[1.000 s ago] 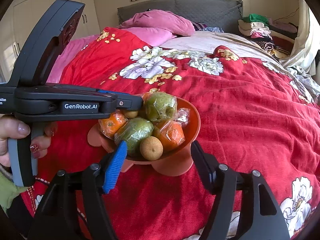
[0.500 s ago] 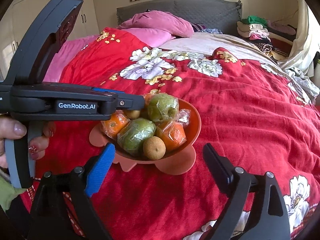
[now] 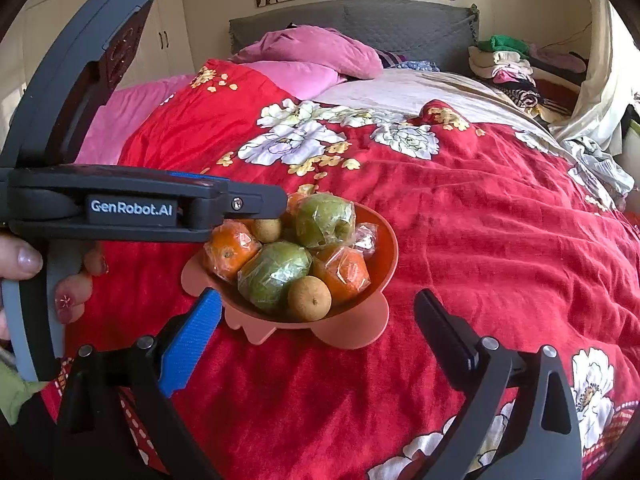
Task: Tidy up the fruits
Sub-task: 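Withdraw both tools from the pink bowl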
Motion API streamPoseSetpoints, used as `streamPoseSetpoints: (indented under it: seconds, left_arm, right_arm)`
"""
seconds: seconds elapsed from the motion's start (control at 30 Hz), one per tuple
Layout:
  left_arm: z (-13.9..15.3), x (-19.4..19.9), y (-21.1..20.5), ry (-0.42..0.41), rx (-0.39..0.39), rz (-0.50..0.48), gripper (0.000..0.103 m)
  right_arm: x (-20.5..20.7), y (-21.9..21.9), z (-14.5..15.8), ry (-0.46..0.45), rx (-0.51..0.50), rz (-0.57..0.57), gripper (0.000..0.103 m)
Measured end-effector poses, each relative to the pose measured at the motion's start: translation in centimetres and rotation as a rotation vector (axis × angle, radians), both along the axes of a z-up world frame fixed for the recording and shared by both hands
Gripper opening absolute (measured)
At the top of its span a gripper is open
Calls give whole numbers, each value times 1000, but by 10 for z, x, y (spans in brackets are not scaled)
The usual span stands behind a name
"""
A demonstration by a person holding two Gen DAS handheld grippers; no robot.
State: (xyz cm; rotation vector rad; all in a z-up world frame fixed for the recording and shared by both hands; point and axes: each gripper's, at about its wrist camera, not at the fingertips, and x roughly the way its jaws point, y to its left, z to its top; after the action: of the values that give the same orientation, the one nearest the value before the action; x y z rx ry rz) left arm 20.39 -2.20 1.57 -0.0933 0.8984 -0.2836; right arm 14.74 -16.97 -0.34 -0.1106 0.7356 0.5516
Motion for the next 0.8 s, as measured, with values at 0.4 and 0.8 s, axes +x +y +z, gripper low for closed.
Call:
streamPoseSetpoints:
  seconds: [0.4, 0.8]
  left_arm:
    - [12, -12, 5, -31, -15, 17, 79]
    - [29, -31, 12, -64, 0, 59, 93]
  right_arm:
    - [-8, 1, 6, -11, -9, -14, 99]
    - [-21, 2, 16, -24, -11, -28, 99]
